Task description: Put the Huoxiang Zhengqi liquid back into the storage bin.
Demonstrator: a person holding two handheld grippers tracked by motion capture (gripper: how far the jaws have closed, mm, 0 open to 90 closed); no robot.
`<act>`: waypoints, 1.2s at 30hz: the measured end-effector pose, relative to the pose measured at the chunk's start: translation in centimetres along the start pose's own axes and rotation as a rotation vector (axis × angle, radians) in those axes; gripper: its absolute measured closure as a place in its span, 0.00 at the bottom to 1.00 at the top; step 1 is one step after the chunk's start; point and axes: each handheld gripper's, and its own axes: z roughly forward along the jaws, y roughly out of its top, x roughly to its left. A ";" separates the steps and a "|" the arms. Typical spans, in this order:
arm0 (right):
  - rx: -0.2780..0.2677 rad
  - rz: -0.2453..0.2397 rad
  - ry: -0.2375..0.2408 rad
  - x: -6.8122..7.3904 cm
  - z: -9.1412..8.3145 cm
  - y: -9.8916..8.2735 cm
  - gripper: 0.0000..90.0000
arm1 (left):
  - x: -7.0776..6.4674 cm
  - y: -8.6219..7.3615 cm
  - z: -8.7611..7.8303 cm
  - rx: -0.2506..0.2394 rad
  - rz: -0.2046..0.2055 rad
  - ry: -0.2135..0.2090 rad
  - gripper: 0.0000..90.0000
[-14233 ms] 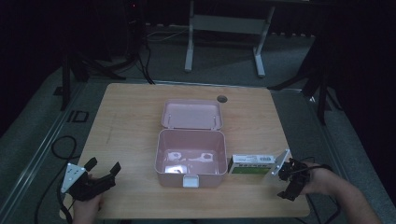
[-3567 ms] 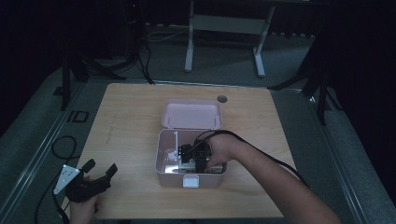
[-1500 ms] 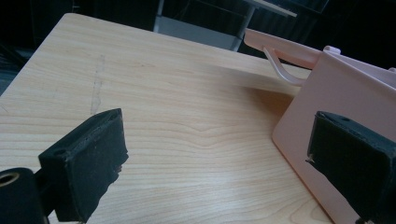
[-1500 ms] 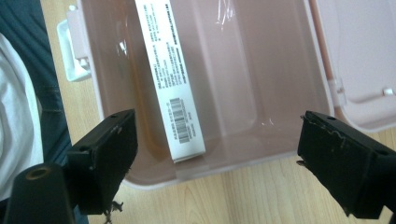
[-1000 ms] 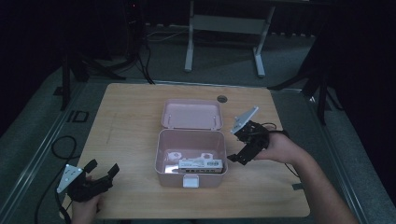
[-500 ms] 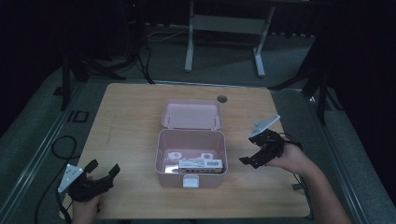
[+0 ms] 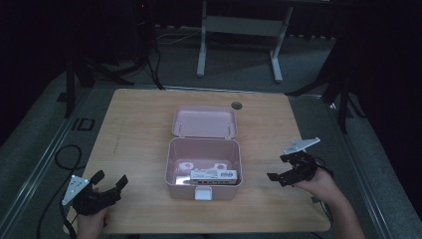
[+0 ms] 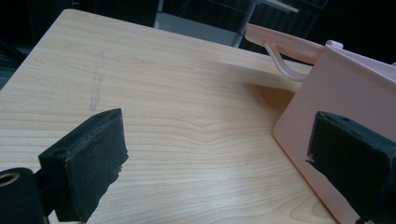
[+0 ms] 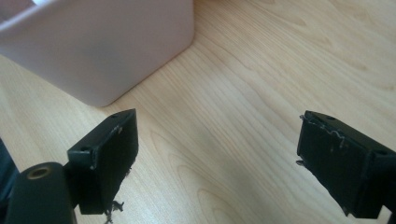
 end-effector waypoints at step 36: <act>-0.132 0.403 -0.200 -1.8 3.5 -10.4 0.14 | -0.1 -0.1 0.1 0.009 0.007 -0.007 0.05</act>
